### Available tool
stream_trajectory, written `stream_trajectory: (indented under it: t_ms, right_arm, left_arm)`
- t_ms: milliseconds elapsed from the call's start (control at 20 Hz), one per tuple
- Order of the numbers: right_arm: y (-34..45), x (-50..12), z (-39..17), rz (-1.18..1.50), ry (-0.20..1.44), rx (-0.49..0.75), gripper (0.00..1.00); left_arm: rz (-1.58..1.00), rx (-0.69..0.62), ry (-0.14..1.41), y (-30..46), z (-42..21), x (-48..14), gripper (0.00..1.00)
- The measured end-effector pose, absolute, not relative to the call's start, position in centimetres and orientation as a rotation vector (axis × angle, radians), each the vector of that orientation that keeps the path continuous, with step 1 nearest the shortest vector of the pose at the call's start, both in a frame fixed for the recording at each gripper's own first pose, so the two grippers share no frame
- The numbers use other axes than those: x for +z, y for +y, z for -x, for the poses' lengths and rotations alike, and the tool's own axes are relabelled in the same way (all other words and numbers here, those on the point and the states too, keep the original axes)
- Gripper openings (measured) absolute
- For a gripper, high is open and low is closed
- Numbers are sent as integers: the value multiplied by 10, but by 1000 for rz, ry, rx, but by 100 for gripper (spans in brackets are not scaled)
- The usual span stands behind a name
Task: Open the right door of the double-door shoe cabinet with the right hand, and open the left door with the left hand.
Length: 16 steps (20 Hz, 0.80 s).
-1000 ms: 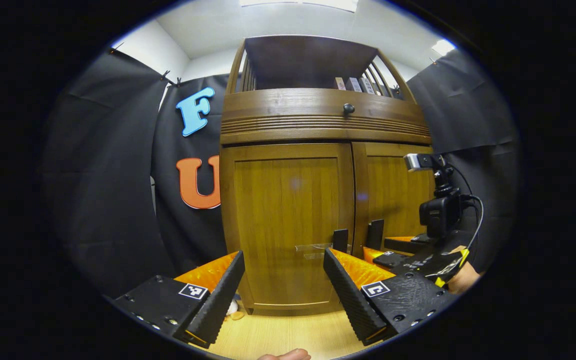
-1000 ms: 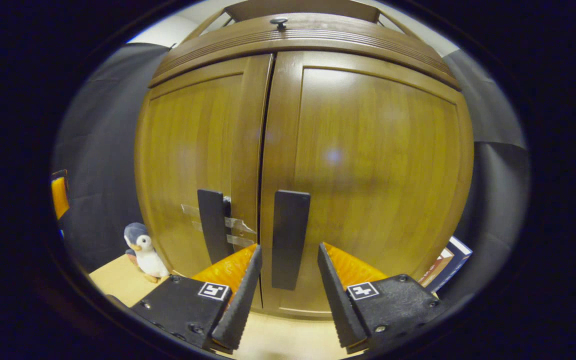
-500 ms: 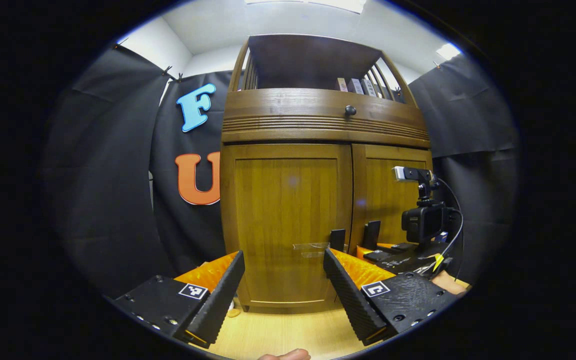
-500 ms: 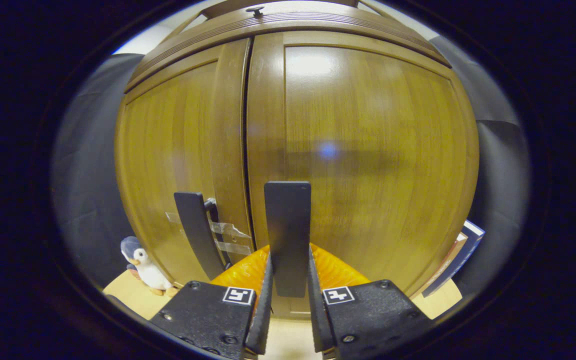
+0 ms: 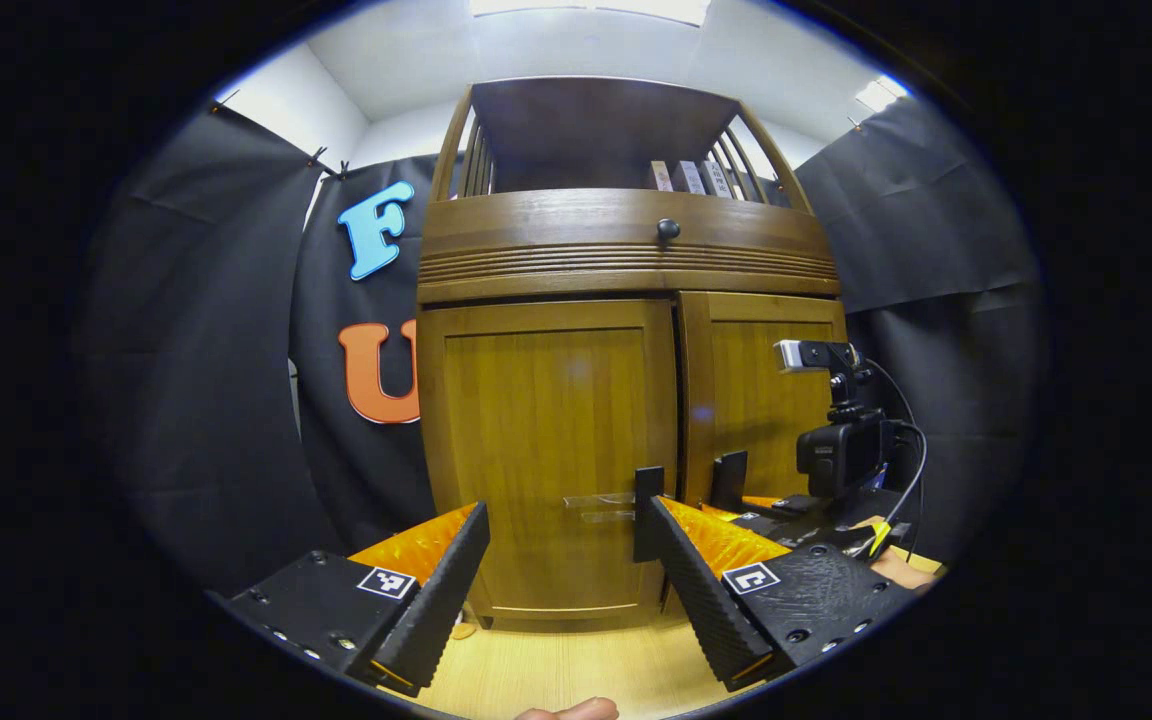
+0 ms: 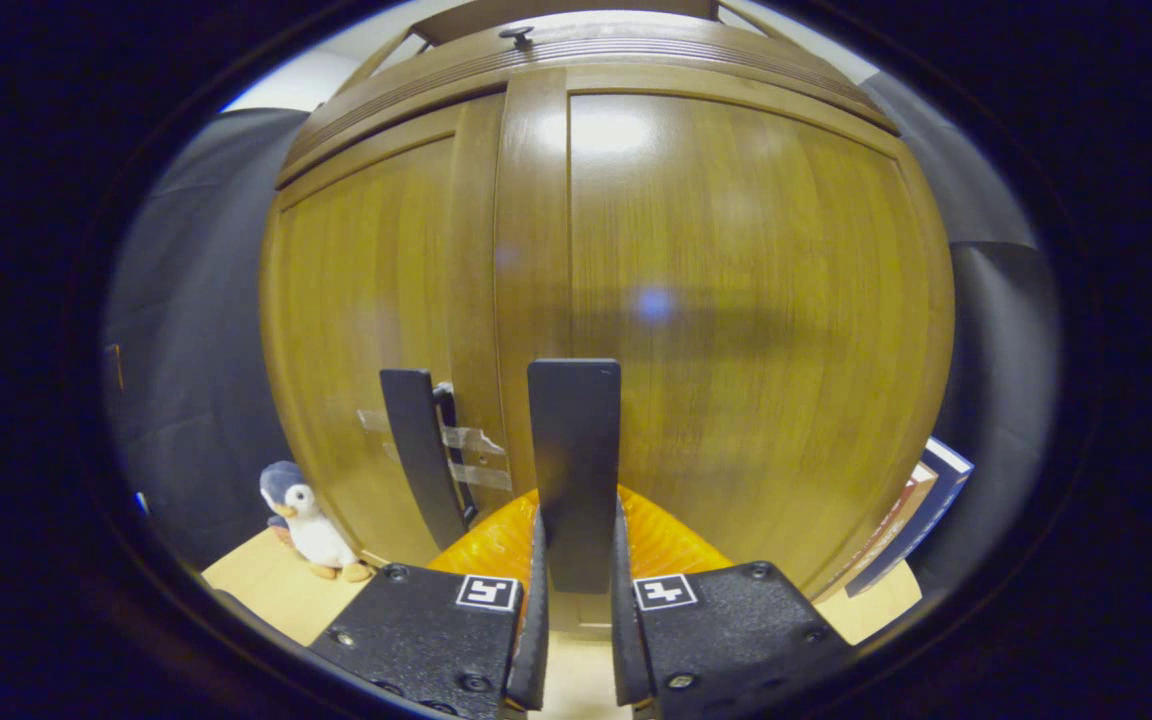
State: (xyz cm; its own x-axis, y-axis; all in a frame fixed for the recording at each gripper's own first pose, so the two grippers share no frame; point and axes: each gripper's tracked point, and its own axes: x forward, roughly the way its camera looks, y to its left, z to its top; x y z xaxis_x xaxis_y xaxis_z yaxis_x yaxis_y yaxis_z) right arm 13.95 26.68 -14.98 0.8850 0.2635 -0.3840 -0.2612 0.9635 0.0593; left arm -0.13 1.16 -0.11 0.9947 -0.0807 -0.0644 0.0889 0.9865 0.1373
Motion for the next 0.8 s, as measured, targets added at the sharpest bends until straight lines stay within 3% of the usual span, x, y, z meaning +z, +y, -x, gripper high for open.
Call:
stream_trajectory:
  t_ms: [800]
  right_arm:
    - [234,-139,-72,-10,372,348,29]
  left_arm:
    - [-132,-73,29,-3,12,7,95]
